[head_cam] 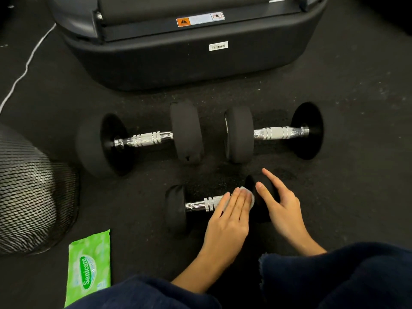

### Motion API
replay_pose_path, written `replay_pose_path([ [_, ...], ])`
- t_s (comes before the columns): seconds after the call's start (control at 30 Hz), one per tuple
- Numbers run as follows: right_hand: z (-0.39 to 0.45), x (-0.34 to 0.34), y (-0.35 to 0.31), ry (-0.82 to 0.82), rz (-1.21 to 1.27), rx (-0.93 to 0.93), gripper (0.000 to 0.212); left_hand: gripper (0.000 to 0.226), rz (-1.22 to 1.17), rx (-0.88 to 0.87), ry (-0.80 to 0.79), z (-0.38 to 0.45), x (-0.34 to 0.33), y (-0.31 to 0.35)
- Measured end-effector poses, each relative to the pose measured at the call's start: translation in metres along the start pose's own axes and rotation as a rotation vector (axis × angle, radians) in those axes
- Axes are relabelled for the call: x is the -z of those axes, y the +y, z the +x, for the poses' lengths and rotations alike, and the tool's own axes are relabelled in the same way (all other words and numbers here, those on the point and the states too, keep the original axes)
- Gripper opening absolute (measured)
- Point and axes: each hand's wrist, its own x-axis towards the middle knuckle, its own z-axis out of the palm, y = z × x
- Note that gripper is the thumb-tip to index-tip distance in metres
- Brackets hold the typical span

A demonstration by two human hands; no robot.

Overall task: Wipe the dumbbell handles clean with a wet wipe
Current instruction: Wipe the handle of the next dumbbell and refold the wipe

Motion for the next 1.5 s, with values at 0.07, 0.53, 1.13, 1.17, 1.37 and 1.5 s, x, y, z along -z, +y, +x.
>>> replay_pose_path([
  [0.07, 0.0, 0.002, 0.0, -0.005, -0.007, -0.004, 0.05, 0.056, -0.013, 0.059, -0.016, 0.008, 0.002, -0.003],
  [0.53, 0.002, 0.003, 0.0, -0.016, -0.01, -0.015, 0.045, 0.059, -0.011, 0.038, 0.101, -0.005, -0.01, 0.006],
  [1.13, 0.001, 0.001, -0.002, 0.007, -0.018, 0.004, 0.045, 0.052, 0.029, 0.07, 0.137, -0.012, -0.026, 0.008],
  [1.17, 0.0, 0.001, 0.0, 0.011, -0.021, 0.012, 0.045, 0.051, 0.028, 0.061, 0.122, -0.014, -0.026, 0.008],
  [1.37, -0.001, -0.002, 0.003, 0.023, 0.01, 0.003, 0.044, 0.05, 0.067, 0.053, 0.027, 0.014, -0.011, 0.007],
  [1.5, 0.002, -0.003, 0.003, 0.014, 0.02, -0.016, 0.043, 0.05, -0.014, 0.041, -0.113, 0.036, 0.015, -0.008],
])
